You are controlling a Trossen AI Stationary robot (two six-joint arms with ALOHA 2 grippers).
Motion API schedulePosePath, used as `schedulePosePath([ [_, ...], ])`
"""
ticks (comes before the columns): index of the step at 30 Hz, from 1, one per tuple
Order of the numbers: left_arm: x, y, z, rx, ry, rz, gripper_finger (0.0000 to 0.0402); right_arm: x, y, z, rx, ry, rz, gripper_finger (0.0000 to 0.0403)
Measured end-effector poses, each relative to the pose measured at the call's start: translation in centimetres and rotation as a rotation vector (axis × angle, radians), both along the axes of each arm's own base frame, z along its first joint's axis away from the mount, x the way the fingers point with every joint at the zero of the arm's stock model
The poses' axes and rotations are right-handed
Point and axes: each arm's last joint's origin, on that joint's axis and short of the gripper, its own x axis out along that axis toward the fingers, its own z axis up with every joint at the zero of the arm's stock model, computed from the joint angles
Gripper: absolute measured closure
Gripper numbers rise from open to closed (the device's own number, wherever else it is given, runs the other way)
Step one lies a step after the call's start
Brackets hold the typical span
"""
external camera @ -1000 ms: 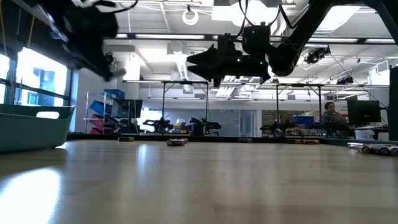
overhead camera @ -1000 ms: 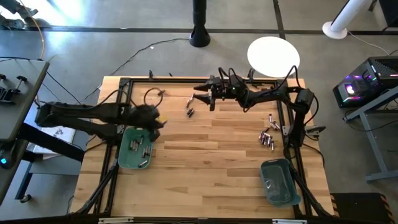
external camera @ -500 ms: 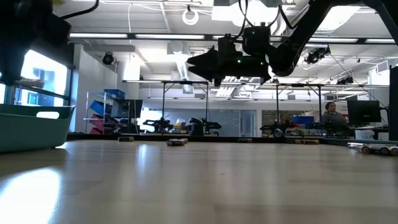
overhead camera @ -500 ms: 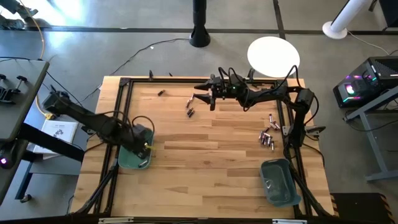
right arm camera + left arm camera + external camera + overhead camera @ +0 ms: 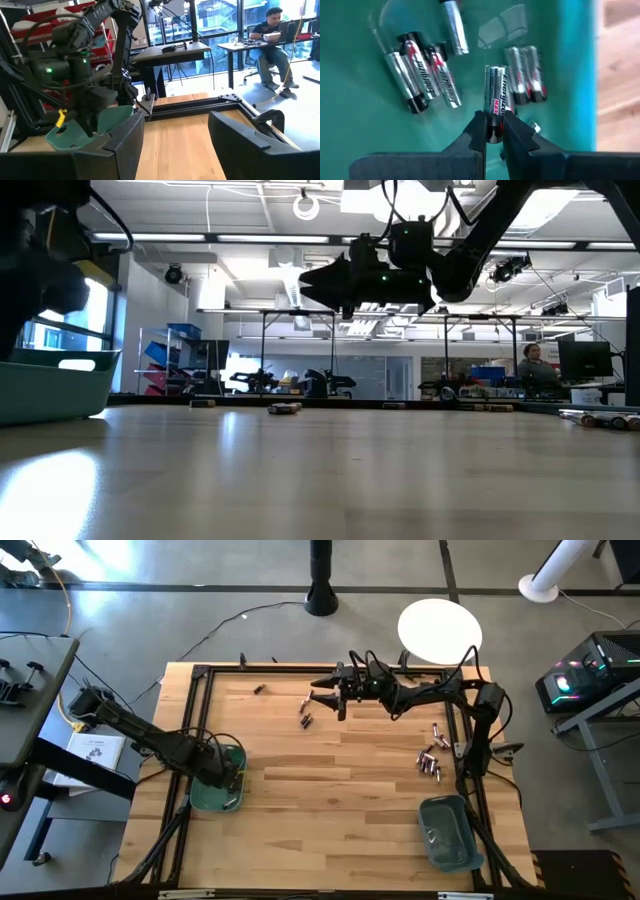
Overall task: Sort batteries
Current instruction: Put the silver battery into the green bin
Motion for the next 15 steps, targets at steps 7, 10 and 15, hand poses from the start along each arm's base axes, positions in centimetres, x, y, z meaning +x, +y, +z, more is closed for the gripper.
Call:
schedulePosePath([
  [7,0.3,0.4,-0.9,-0.035,0.051,0.088,0.0377,0.0,0.0,0.0,0.000,0.000,0.000,0.0187],
  [10,0.5,0.5,-1.1,-0.058,0.083,0.096,0.0376,0.0,0.0,0.0,0.000,0.000,0.000,0.0187],
  [15,0.9,0.8,-1.8,-0.079,0.146,0.128,0.0373,0.0,0.0,0.0,0.003,0.000,0.013,0.0187],
])
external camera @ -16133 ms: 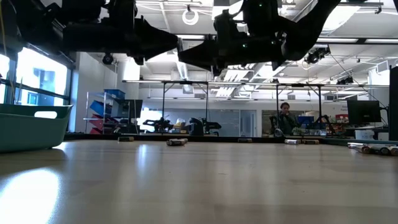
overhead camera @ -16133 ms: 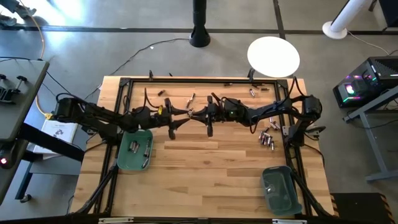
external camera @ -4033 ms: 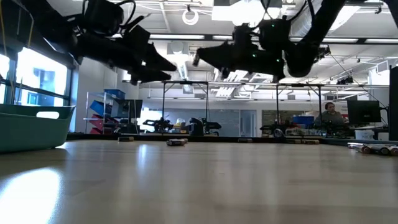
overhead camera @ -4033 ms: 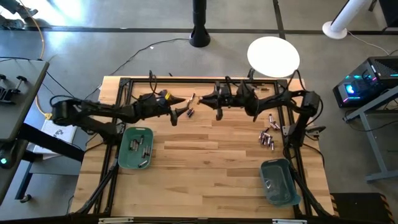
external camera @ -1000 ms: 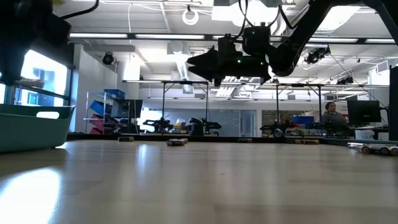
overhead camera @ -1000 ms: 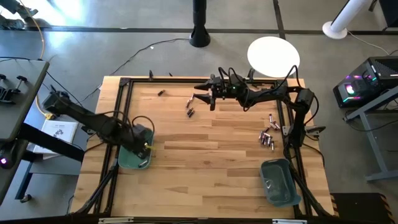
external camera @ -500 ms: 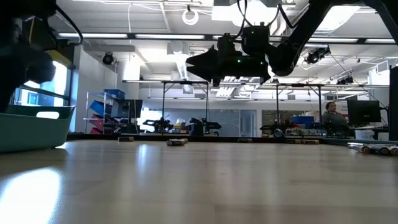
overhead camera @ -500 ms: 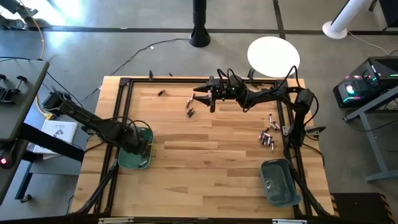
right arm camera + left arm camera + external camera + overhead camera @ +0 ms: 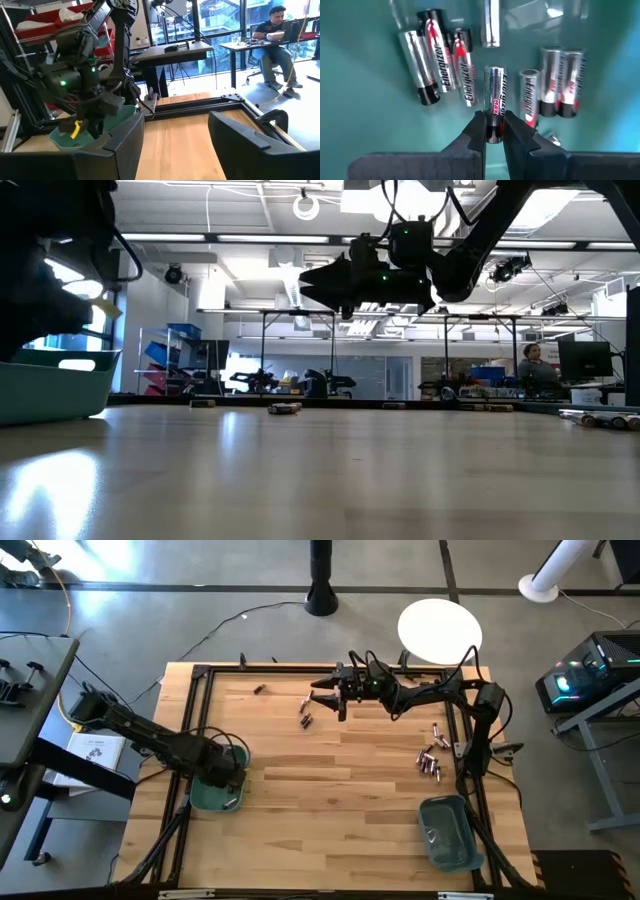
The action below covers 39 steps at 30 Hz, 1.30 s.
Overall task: Sort batteries
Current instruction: Put the silver battery into the green bin
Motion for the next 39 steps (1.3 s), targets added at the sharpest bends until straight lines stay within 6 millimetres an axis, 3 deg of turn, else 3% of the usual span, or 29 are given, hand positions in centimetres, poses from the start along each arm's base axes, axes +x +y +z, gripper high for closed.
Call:
schedulePosePath([
  [8,0.6,0.2,-0.7,-0.006,0.036,-0.029,0.0365,0.0,0.0,-0.1,0.004,0.008,0.002,0.0187],
  [16,0.6,0.4,-0.8,0.013,0.029,-0.033,0.0298,-0.6,-1.2,-0.5,0.073,0.053,-0.024,0.0187],
  [23,0.4,0.4,-0.1,0.001,-0.017,-0.049,0.0254,-2.3,-1.4,1.9,0.010,0.132,-0.054,0.0187],
  [27,0.5,0.4,1.8,-0.015,-0.109,-0.073,0.0243,-4.1,-0.8,3.7,-0.088,0.277,-0.180,0.0187],
  [32,0.5,0.7,5.6,0.054,-0.288,-0.088,0.0241,-6.9,0.7,5.6,-0.148,0.492,-0.318,0.0187],
  [39,1.3,1.6,10.6,0.444,-0.631,-0.262,0.0241,-10.8,2.3,5.3,0.078,0.794,-0.350,0.0187],
])
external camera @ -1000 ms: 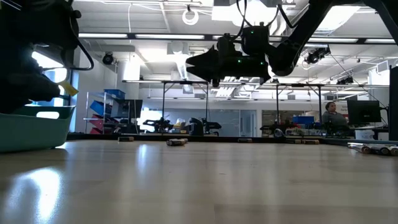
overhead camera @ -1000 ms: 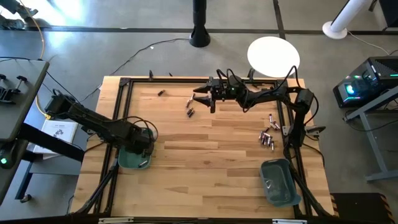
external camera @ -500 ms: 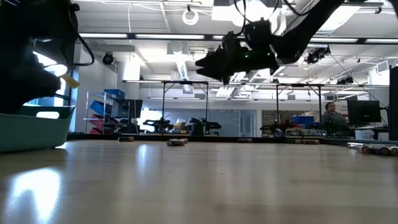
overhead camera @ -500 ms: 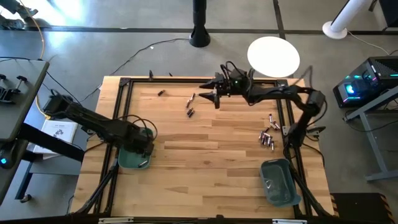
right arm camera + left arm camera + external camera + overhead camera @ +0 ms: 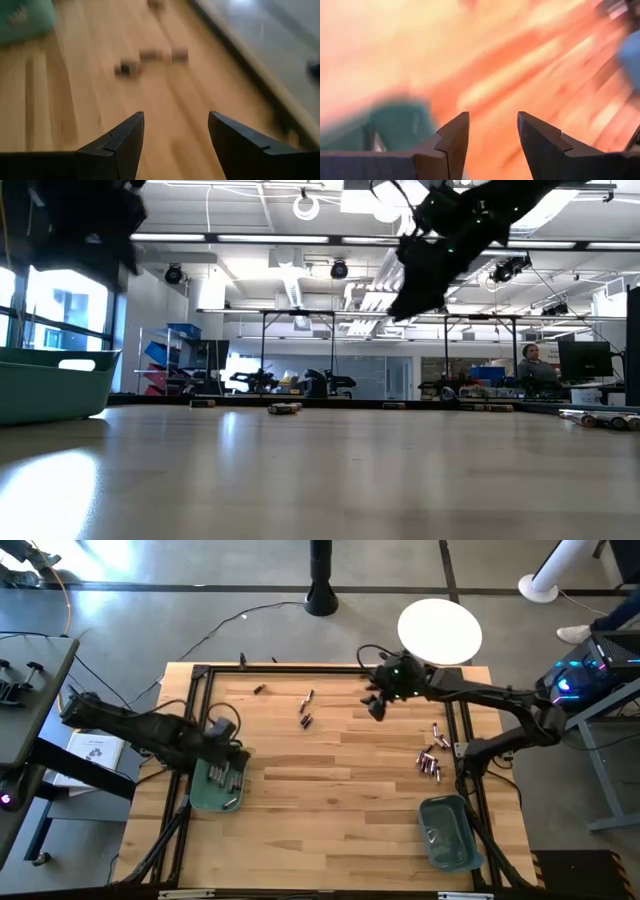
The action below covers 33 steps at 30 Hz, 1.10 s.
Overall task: Sort batteries
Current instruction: Put the silver battery into the green bin
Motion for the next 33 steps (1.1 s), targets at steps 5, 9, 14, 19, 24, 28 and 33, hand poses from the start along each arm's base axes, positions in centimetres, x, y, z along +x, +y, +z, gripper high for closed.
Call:
schedulePosePath([
  [5,1.4,0.4,1.6,0.412,-0.147,-0.067,0.0241,-2.5,1.2,-1.3,0.240,0.229,-0.207,0.0187],
  [9,2.1,1.3,1.6,0.539,-0.107,-0.075,0.0241,-4.8,2.5,-2.4,0.440,0.483,-0.418,0.0187],
  [14,3.0,2.9,1.0,0.626,-0.001,-0.043,0.0241,-6.5,3.1,-3.4,0.479,0.729,-0.675,0.0187],
  [19,4.2,4.2,0.3,0.677,0.080,-0.047,0.0241,-6.1,2.0,-5.1,0.423,0.816,-0.809,0.0187],
  [24,5.4,4.7,-0.5,0.715,0.145,-0.090,0.0241,-5.7,0.5,-7.8,0.453,0.951,-0.841,0.0187],
  [28,5.9,5.0,-1.2,0.712,0.193,-0.115,0.0241,-5.8,-0.7,-9.9,0.479,1.059,-0.789,0.0187],
  [33,6.2,5.0,-1.8,0.716,0.232,-0.140,0.0241,-6.5,-2.0,-11.3,0.523,1.124,-0.769,0.0187],
])
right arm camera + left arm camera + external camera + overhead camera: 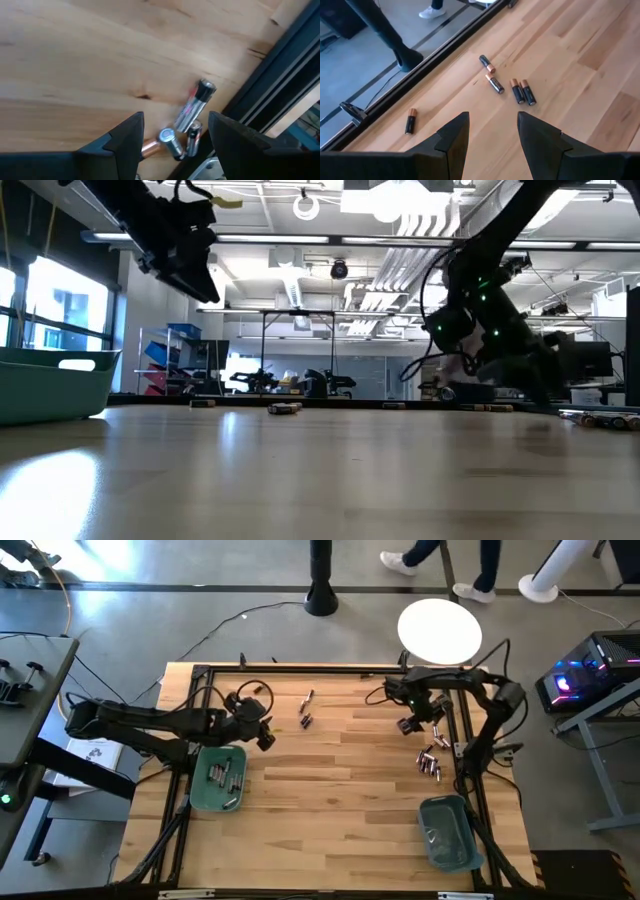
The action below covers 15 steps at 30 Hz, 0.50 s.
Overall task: Sort batteries
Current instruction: Put the silver battery into the green bin
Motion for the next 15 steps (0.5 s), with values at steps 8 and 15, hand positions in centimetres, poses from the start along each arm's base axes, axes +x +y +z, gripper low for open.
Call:
schedulePosePath([
  [8,0.1,0.0,0.0,0.000,0.000,0.000,0.0241,-1.4,-1.4,-0.3,0.041,-0.031,-0.020,0.0187],
  [15,0.1,0.0,0.0,0.001,0.000,0.000,0.0241,-3.9,-0.6,-2.8,0.106,-0.106,-0.098,0.0187],
])
